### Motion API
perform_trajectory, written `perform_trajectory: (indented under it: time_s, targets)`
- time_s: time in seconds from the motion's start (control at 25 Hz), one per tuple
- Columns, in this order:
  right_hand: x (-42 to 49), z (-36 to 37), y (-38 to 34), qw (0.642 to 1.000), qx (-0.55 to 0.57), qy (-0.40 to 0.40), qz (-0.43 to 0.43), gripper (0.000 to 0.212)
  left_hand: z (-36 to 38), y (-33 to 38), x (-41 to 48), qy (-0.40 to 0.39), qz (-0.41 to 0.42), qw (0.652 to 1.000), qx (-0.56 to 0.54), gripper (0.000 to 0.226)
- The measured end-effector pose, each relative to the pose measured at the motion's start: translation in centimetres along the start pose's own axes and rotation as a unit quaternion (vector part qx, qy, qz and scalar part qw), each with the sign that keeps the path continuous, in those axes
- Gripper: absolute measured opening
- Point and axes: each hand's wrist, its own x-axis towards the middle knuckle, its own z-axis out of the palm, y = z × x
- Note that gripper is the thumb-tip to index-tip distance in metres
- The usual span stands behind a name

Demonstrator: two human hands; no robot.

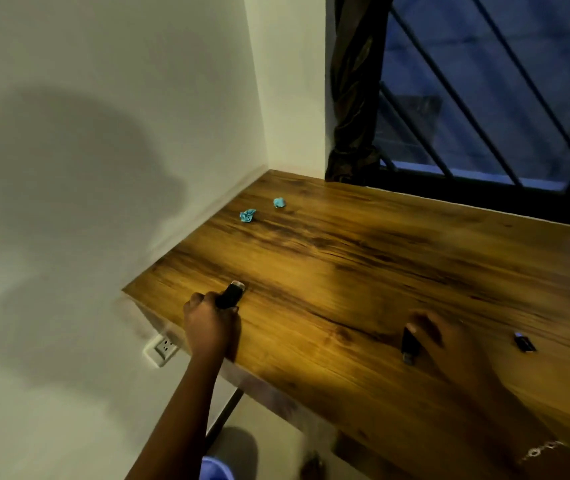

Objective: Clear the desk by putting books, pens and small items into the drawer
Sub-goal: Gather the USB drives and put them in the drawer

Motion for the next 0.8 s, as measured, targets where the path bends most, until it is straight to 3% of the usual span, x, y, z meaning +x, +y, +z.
perform_trajectory:
  time_s: [0.2, 0.32, 0.4, 0.48, 0.68, 0.8]
  targets:
    - [0.2, 0.2, 0.5, 1.0, -0.005, -0.004, -0.012, 0.039, 0.4, 0.3, -0.4, 0.003, -0.005, 1.0, 0.014, 0.041]
    - [-0.2, -0.8, 0.1, 0.999, 0.016, -0.01, -0.026, 0.037, 0.1, 1.1, -1.0, 0.008, -0.006, 0.999, 0.038, 0.058]
    - [-1.0, -2.3, 0.2, 0.997, 0.045, 0.035, -0.045, 0.032, 0.1, 3.0, -2.2, 0.047, 0.048, 0.996, 0.058, 0.063]
    - [-2.0, -4.4, 0.9, 0.993, 0.049, 0.088, -0.061, 0.027, 0.7, 6.1, -3.9, 0.066, 0.147, 0.986, 0.034, 0.053]
    - [-5.7, -10.7, 5.1, 0.991, 0.001, 0.132, -0.015, 0.022, 4.1, 13.9, -10.8, -0.145, 0.288, 0.946, -0.02, 0.047]
    - [-8.4, -13.6, 7.3, 0.985, -0.005, 0.163, 0.052, 0.023, 6.4, 16.0, -13.5, -0.2, 0.309, 0.929, 0.042, 0.058]
